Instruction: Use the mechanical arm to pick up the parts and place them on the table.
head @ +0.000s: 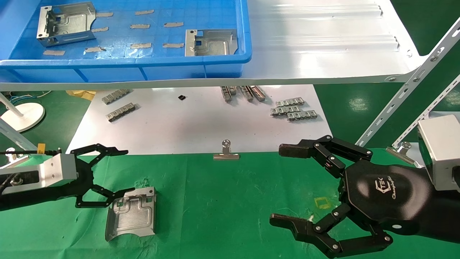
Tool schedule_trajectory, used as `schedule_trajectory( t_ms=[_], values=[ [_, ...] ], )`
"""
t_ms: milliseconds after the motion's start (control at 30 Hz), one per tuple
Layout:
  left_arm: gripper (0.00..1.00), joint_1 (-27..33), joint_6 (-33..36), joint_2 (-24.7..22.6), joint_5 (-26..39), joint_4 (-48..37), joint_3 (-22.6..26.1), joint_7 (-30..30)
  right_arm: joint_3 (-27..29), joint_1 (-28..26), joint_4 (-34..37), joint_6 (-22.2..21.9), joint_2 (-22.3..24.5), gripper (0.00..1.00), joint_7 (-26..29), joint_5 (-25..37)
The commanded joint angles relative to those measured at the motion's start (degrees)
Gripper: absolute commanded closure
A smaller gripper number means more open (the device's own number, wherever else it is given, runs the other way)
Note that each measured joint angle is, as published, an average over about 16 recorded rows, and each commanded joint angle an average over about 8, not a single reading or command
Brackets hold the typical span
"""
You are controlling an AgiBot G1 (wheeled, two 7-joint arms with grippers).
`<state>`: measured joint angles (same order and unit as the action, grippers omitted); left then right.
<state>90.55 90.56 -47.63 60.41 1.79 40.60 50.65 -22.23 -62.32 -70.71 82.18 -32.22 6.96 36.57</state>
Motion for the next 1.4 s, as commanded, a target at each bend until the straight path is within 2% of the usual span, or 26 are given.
schedule_trajectory(
  t_ms=[33, 267, 1400],
  values=[
    [0.0, 0.0, 0.0, 0.0, 0.1, 0.0, 0.1, 0.5, 0.0, 0.0, 0.0, 0.0, 0.0, 0.0, 0.0, 0.0],
    [0.0, -2.1, -0.4, 0.9, -1.2, 5.1, -1.7, -3.7, 0.0, 0.0, 0.0, 0.0, 0.0, 0.0, 0.0, 0.0],
    [0.0, -18.6, -3.1, 8.1, -11.8, 46.0, -15.7, -39.1, 0.0, 0.0, 0.0, 0.0, 0.0, 0.0, 0.0, 0.0]
  ],
)
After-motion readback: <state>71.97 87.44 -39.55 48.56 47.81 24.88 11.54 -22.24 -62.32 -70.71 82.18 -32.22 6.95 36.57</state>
